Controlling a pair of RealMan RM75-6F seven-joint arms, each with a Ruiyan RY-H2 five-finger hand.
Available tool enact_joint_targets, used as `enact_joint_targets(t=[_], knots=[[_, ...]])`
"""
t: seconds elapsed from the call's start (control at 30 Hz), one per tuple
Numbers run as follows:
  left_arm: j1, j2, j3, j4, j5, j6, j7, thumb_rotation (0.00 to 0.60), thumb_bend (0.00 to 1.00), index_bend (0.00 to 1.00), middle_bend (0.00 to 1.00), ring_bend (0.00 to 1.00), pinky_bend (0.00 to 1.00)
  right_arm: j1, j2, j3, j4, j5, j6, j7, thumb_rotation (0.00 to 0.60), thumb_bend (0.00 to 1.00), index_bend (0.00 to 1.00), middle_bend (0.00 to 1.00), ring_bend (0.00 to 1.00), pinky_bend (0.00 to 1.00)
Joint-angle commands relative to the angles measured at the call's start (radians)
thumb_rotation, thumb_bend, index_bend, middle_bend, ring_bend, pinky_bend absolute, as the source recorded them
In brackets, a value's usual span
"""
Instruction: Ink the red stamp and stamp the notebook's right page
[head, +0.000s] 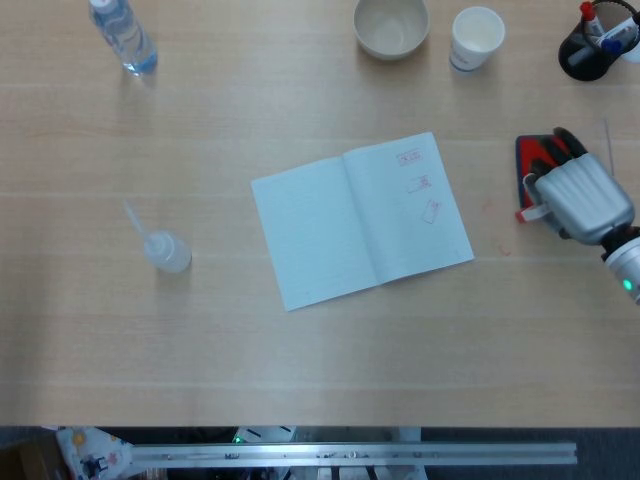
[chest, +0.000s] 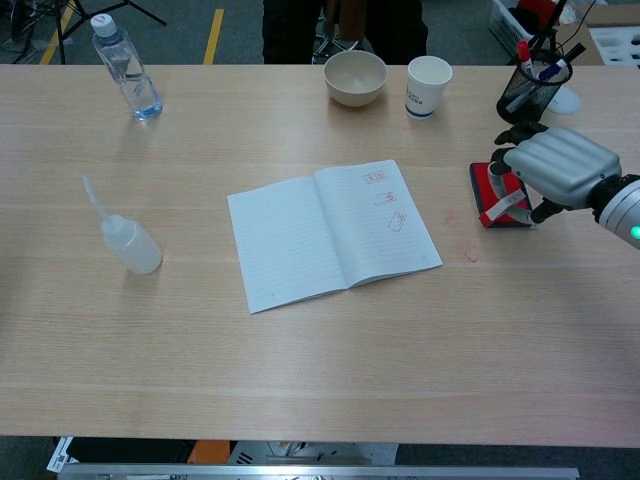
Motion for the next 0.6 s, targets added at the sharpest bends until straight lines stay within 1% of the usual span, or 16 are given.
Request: enact_joint_targets(t=[0.03,0.13,0.37,0.6], knots=[[0.000,-0.001,0.001,0.001,0.000,-0.002,-0.001,0.600,0.34,0.16,0.13,0.11,0.09,0.000,0.009,0.006,0.008,0.019,-0.004,-0.011,0.600,0.31,0.62,0.38,0.13,0.10],[-0.001,-0.001,0.002,0.002,0.001,-0.005,0.000,0.600,0.34,0.17,0.13,0.11,0.09,0.002,0.007,0.011,0.029,0.038,-0.011,-0.014,0.600,0.31,0.62,0.38,0.13,0.10],[-0.002,0.000,0.004,-0.001,-0.001,-0.009,0.004,0.600,0.34,0.17,0.13,0.11,0.09,0.010,-0.031,0.014,0.103,0.067,-0.036,-0.005,0.600,0.31,0.62,0.38,0.13,0.10],[-0.002,0.002,0.004,-0.001,-0.005,-0.013,0.006,0.600,0.34,0.17,0.13,0.11,0.09,0.019,-0.064,0.017,0.152,0.072,-0.043,0.013,0.600,0.31,0.62,0.38,0.13,0.10]])
